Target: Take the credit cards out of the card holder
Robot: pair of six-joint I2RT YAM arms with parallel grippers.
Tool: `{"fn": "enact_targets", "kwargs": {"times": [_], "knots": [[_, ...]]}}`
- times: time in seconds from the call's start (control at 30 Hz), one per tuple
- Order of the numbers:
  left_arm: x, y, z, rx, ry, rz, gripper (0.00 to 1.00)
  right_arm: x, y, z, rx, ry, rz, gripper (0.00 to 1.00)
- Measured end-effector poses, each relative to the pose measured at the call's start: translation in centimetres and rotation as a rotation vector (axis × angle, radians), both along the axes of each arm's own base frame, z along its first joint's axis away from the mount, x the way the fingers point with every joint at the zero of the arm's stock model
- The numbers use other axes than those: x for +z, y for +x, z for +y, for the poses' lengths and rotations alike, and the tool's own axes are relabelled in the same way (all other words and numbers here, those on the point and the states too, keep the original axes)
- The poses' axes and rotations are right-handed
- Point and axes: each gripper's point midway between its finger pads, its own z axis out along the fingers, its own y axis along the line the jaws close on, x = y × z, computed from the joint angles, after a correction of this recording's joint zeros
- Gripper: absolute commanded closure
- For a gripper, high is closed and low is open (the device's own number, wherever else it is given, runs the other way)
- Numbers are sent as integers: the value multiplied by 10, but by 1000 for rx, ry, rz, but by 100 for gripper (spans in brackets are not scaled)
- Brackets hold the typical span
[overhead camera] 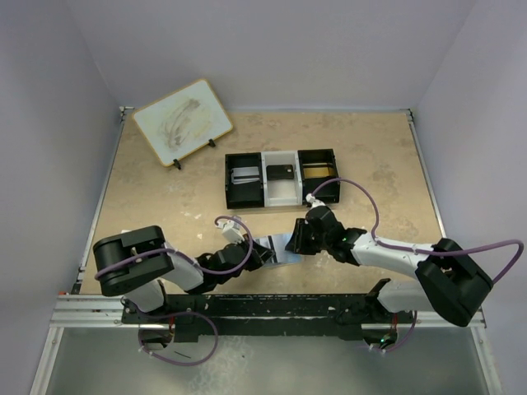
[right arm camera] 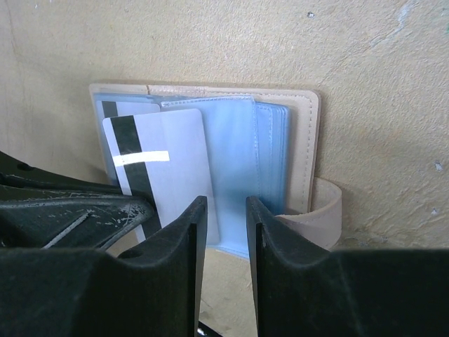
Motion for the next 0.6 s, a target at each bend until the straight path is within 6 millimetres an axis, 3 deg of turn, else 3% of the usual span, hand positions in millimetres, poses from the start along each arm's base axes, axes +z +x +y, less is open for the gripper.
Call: {"fn": "enact_targets", "kwargs": {"times": [0.4,0.6], "knots": [[-1,-1,7,9,35,7,100,2,1,0,23,-18,-9,68],[0,0,4,2,44,-2,100,22,3,7,86,6,-60,71]]}}
